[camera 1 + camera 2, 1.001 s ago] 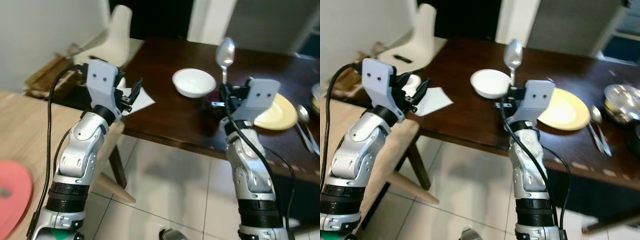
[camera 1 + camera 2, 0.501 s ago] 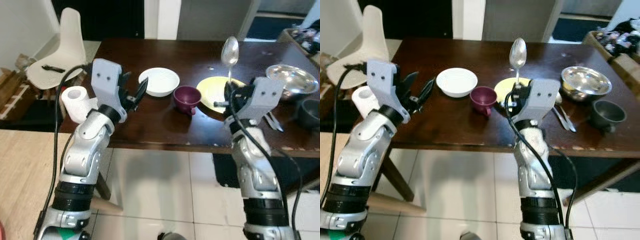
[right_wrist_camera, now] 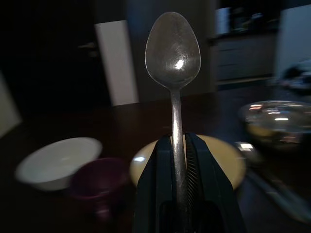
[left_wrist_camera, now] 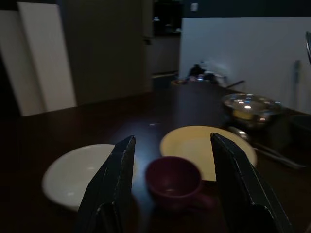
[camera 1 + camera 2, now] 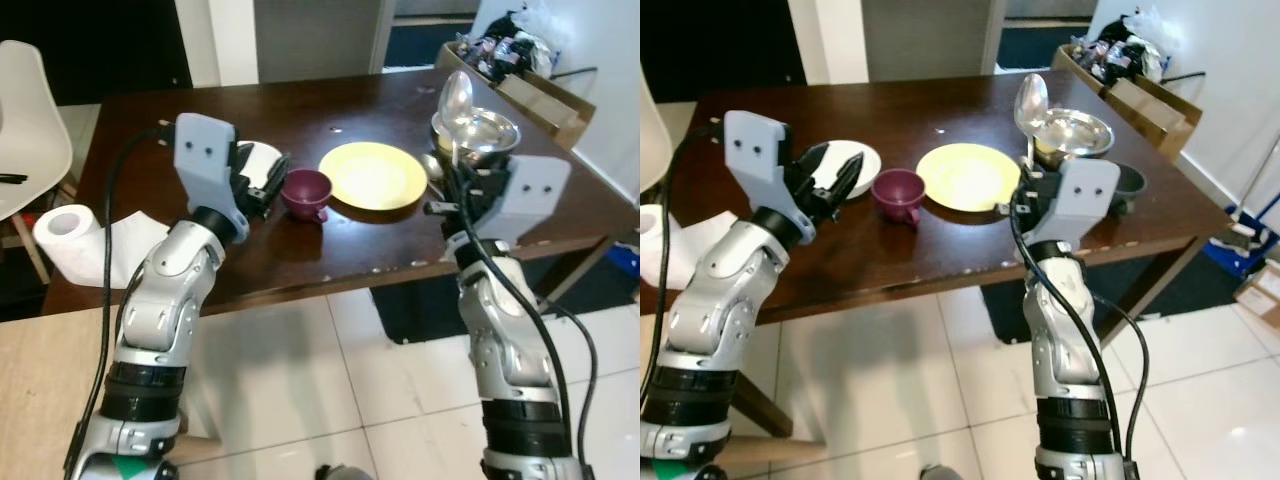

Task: Setting the table

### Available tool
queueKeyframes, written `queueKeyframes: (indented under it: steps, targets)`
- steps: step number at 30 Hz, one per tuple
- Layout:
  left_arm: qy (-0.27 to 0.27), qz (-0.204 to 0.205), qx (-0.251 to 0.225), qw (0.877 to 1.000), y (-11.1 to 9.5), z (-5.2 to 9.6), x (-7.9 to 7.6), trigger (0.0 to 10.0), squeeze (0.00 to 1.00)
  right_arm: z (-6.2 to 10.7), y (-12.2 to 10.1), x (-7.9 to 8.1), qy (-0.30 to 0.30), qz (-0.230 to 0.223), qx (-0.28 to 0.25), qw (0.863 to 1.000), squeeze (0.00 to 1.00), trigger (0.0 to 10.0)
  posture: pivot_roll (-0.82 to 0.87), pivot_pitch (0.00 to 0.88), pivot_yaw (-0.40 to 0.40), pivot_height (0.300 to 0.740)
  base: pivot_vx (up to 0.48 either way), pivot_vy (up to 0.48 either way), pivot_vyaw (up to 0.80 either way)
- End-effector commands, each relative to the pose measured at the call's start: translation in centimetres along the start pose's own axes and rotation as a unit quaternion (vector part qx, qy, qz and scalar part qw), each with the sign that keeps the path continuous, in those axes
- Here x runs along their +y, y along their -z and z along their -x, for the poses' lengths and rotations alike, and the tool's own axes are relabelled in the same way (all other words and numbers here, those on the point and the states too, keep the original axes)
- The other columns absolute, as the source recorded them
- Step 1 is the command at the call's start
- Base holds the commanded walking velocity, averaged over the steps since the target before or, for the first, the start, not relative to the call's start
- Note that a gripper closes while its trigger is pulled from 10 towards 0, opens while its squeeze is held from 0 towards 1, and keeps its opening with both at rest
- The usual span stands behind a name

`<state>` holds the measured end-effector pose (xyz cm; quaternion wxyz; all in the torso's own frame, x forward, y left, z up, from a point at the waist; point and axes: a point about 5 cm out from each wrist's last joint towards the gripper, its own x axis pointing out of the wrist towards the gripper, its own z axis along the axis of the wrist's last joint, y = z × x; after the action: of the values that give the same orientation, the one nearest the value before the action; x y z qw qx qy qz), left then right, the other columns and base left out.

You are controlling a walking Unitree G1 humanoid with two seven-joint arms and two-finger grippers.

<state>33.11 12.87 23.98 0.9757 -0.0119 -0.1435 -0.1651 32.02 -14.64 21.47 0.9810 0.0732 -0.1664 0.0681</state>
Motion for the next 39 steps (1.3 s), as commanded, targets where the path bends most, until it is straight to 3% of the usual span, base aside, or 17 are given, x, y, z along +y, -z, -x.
queueKeyframes:
  steps: [1, 16, 27, 32, 34, 35, 39]
  targets:
    - [-0.008, -0.009, 0.005, 1.000, 0.4, 0.0, 0.2, 10.0, 0.00, 0.2, -0.6, 0.8, -0.029, -0.018, -0.010, 0.999, 0.00, 10.0, -0.14, 0.000, 0.062, 0.740, 0.480, 0.000, 0.00]
    - [-0.003, -0.010, 0.008, 1.000, 0.4, 0.0, 0.0, 10.0, 0.00, 0.5, -0.7, 1.0, -0.041, -0.027, -0.013, 0.999, 0.00, 10.0, -0.14, 0.000, 0.064, 0.740, 0.468, 0.000, 0.00]
    - [0.002, -0.005, 0.009, 1.000, 0.4, 0.1, -0.2, 10.0, 0.00, 0.6, -0.7, 1.0, -0.044, -0.026, -0.009, 0.999, 0.00, 10.0, -0.14, 0.000, 0.062, 0.740, 0.051, 0.000, 0.00]
    - [0.040, -0.023, 0.029, 0.999, 0.6, 0.5, 0.3, 10.0, 0.00, 1.3, -0.4, 0.7, -0.067, 0.028, 0.056, 0.996, 0.00, 10.0, -0.15, 0.000, 0.058, 0.740, 0.000, 0.000, 0.00]
    - [0.059, -0.032, 0.033, 0.997, 0.5, 0.6, 0.3, 10.0, 0.00, 1.5, -0.1, 0.6, -0.075, 0.030, 0.086, 0.993, 0.00, 10.0, -0.15, 0.000, 0.057, 0.740, 0.000, 0.000, 0.00]
    - [0.071, -0.039, 0.034, 0.996, 0.1, 0.5, 0.6, 10.0, 0.00, 1.6, 0.6, -0.2, -0.066, 0.041, 0.144, 0.986, 0.00, 10.0, -0.15, 0.000, 0.053, 0.740, 0.000, 0.000, 0.00]
    - [0.086, -0.059, 0.038, 0.994, -0.4, 0.3, 1.0, 10.0, 0.00, 2.1, 1.0, -1.3, -0.075, 0.029, 0.207, 0.975, 0.00, 10.0, -0.15, 0.000, 0.044, 0.740, 0.000, 0.000, 0.00]
